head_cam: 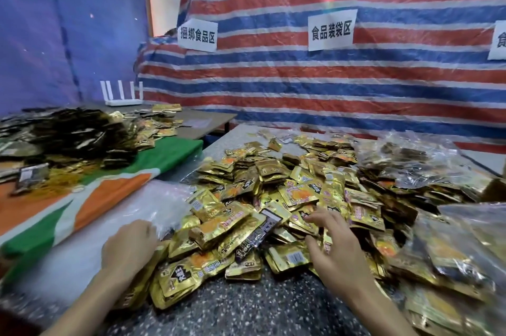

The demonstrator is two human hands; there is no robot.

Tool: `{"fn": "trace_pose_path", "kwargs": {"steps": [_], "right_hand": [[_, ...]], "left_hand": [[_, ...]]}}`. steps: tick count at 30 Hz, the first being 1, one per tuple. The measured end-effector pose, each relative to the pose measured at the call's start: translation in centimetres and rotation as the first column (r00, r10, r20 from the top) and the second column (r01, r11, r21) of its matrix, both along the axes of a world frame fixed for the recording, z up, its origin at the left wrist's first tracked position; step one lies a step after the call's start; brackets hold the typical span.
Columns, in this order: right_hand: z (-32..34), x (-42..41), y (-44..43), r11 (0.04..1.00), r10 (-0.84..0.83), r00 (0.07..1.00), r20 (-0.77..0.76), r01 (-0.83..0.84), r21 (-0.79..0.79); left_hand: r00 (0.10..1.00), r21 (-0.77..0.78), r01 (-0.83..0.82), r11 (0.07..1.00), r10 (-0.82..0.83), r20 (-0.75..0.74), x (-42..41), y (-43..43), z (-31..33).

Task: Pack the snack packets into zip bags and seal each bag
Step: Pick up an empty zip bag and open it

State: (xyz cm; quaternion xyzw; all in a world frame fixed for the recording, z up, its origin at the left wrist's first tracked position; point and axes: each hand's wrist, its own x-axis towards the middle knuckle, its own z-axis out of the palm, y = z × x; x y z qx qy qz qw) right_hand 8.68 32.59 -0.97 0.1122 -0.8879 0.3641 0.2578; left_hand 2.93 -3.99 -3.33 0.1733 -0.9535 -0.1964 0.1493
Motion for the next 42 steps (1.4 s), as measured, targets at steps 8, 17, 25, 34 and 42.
{"fn": "trace_pose_path", "kwargs": {"steps": [8,17,25,34,42], "right_hand": [[0.1,0.0,1.5,0.998,-0.018,0.998,-0.063,0.015,-0.057],[1.0,-0.1,1.3,0.984,0.033,0.999,-0.010,-0.035,-0.177],[7.8,-1.2,-1.2,0.807,0.410,0.831,0.377,-0.137,-0.574],[11.7,-2.5,1.2,0.916,0.280,0.794,0.539,-0.054,-0.397],[11.8,-3.7,4.7,0.832,0.503,0.718,0.482,-0.252,-0.493]], "left_hand": [[0.956,0.249,-0.084,0.965,0.148,-0.253,0.3,1.8,3.0],[0.880,0.240,0.270,0.932,-0.138,-0.454,2.0,6.4,5.7],[0.510,-0.032,0.745,0.667,-0.600,-0.617,4.3,15.0,8.8],[0.328,-0.255,0.839,0.481,-0.821,-0.467,4.1,19.1,8.8],[0.524,0.583,0.772,0.253,-0.772,-0.359,0.9,22.5,12.8]]}}
